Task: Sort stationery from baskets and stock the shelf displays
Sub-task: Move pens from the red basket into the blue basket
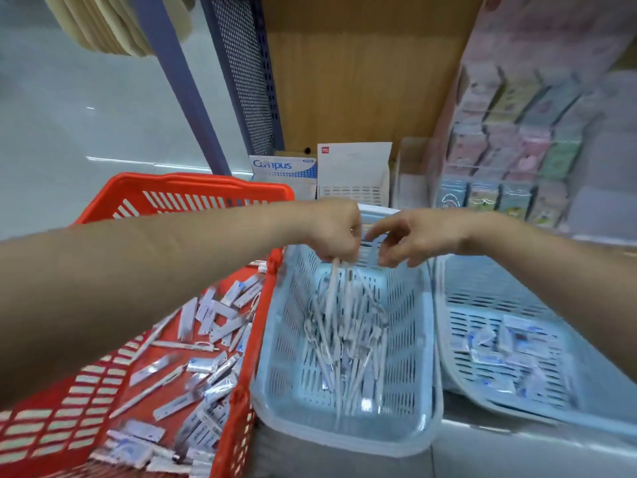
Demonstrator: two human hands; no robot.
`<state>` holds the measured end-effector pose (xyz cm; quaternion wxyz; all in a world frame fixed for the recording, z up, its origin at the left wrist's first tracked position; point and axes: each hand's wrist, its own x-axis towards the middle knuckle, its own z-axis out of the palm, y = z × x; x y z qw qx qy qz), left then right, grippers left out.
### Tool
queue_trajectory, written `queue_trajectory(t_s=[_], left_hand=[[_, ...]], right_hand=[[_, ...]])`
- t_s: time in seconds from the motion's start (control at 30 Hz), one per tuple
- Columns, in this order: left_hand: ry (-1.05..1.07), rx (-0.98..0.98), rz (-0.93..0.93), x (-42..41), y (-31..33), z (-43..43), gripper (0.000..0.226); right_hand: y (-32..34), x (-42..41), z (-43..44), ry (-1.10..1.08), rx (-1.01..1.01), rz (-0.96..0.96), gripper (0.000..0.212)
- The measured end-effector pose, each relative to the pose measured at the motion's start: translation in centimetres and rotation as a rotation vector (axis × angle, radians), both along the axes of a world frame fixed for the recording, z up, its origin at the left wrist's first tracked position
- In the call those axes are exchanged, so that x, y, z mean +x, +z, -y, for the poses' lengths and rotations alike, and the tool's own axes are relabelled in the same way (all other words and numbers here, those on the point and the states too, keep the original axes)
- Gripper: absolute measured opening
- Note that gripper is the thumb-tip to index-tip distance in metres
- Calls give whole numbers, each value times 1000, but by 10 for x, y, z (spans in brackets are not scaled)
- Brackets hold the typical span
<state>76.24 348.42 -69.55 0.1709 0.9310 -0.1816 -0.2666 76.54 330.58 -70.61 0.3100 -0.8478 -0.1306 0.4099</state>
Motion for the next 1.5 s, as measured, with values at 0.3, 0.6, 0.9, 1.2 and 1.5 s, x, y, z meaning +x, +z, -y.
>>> queue_trajectory(t_s=[0.3, 0.6, 0.9, 1.2, 1.5], left_hand=[[3, 284, -288, -5, -125, 32, 7], [158, -117, 258, -3, -82, 53, 18], [-478, 16, 680, -45, -82, 140, 37], [-133, -72, 498, -46, -95, 173, 66], [-308, -26, 598, -51, -104, 210, 61]], right_hand=[[1, -27, 70, 118, -167, 173, 23], [-22, -36, 161, -291, 12, 138, 18], [-74, -69, 228, -665, 108, 180, 18], [-123, -106, 282, -767, -166, 361, 25], [-154, -115, 316, -433, -527, 125, 48]])
